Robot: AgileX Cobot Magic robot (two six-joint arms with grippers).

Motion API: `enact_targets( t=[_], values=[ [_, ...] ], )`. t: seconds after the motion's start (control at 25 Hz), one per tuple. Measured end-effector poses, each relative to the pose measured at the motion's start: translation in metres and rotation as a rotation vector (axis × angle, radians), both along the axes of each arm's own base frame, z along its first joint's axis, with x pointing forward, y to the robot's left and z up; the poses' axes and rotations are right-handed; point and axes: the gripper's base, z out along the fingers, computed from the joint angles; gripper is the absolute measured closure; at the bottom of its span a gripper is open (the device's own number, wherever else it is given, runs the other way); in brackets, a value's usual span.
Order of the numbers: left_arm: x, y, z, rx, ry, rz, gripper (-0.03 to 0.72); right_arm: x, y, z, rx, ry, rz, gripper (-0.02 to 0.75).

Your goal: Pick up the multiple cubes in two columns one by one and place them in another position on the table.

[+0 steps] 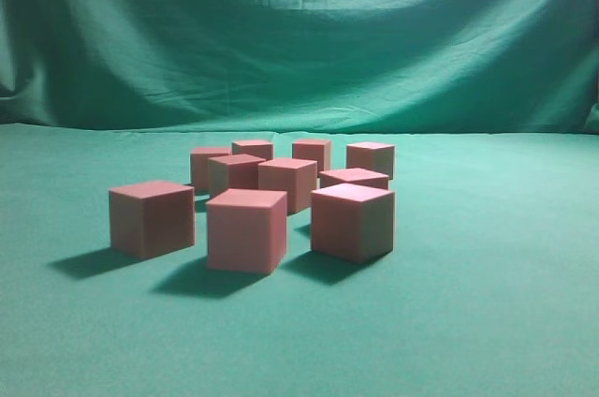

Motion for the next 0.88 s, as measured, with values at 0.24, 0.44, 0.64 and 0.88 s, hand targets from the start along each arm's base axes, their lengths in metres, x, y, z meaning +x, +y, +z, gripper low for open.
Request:
enact_targets(
  t=[0.24, 0.44, 0.64, 0.88],
  values=[
    [0.000, 0.000, 0.000, 0.000, 0.000, 0.000, 0.688, -0.005, -0.010, -0.061, 0.107, -0.113, -0.174, 0.738],
    [0.000, 0.000, 0.000, 0.000, 0.000, 0.000, 0.688, 0.003, -0.006, -0.120, 0.112, -0.159, -0.352, 0.738],
    [0.000, 0.000, 0.000, 0.000, 0.000, 0.000, 0.688, 0.026, 0.001, -0.179, 0.127, -0.178, -0.515, 0.738],
    [0.000, 0.000, 0.000, 0.000, 0.000, 0.000, 0.688, 0.035, 0.000, -0.243, 0.150, -0.096, -0.645, 0.738]
  ],
)
